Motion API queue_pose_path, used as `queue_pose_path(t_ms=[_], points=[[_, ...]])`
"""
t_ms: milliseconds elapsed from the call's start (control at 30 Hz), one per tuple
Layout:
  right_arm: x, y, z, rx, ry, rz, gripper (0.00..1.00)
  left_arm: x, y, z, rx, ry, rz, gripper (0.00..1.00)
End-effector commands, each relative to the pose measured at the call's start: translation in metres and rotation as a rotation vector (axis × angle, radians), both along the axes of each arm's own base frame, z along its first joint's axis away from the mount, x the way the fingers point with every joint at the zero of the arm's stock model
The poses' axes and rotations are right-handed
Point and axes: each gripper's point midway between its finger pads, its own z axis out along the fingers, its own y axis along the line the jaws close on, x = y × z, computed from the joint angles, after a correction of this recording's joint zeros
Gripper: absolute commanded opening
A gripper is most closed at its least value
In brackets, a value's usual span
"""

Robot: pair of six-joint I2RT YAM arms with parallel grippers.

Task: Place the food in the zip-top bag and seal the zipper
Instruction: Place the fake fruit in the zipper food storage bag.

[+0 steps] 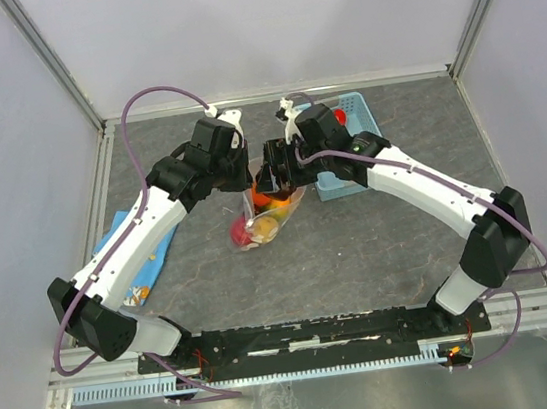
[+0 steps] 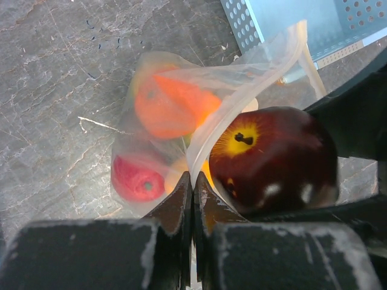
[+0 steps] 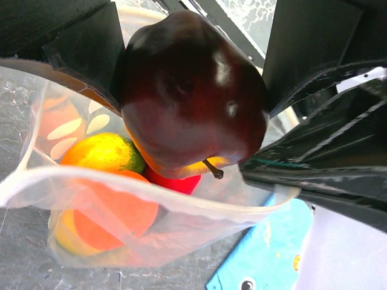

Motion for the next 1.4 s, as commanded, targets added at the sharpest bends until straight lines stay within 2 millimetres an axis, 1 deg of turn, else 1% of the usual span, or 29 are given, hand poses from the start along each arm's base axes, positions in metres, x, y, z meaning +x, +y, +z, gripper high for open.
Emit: queue_pose_path(t_ms=[0,200,300,433,500,667,767,900,1033,1133,1300,1367], points=[[0.001,0.006,-0.010,-0.003,-0.005,0.026,0.68,0.008,-0.002,0.016,-0.017,-0.077,-0.023,0.03],[0.003,0.008,-0.030,-0.034,-0.008,0.047,0.78,0.011,-0.006,0.015,-0.022,-0.073,-0.027,0.03],[0.003,0.011,-0.033,-0.023,-0.005,0.056,0.83,0.012,-0.007,0.014,-0.025,-0.071,-0.024,0.03],[0.002,0.017,-0.028,0.004,-0.011,0.083,0.92,0.013,-0.008,0.012,-0.023,-0.068,-0.022,0.03],[0.002,0.019,-0.023,0.014,-0.018,0.091,0.94,0.013,-0.008,0.010,-0.021,-0.063,-0.019,0.03],[0.000,0.022,-0.008,0.033,-0.030,0.114,0.98,0.014,-0.007,0.008,-0.017,-0.061,-0.014,0.03],[0.001,0.017,0.005,0.021,-0.068,0.110,0.99,0.015,-0.006,0.008,-0.014,-0.063,-0.010,0.03],[0.006,0.001,0.025,-0.036,-0.154,0.090,1.00,0.015,-0.005,0.007,-0.008,-0.062,-0.009,0.03],[0.007,-0.027,0.046,-0.130,-0.237,0.045,0.98,0.013,-0.004,0.006,-0.002,-0.059,-0.012,0.03],[0.013,-0.054,0.052,-0.234,-0.293,-0.024,0.96,0.013,-0.003,0.007,0.000,-0.063,-0.011,0.03],[0.030,-0.100,0.048,-0.386,-0.349,-0.149,0.95,0.012,-0.002,0.007,0.005,-0.067,-0.013,0.03],[0.037,-0.112,0.045,-0.408,-0.362,-0.186,0.95,0.012,-0.001,0.006,0.007,-0.066,-0.010,0.03]])
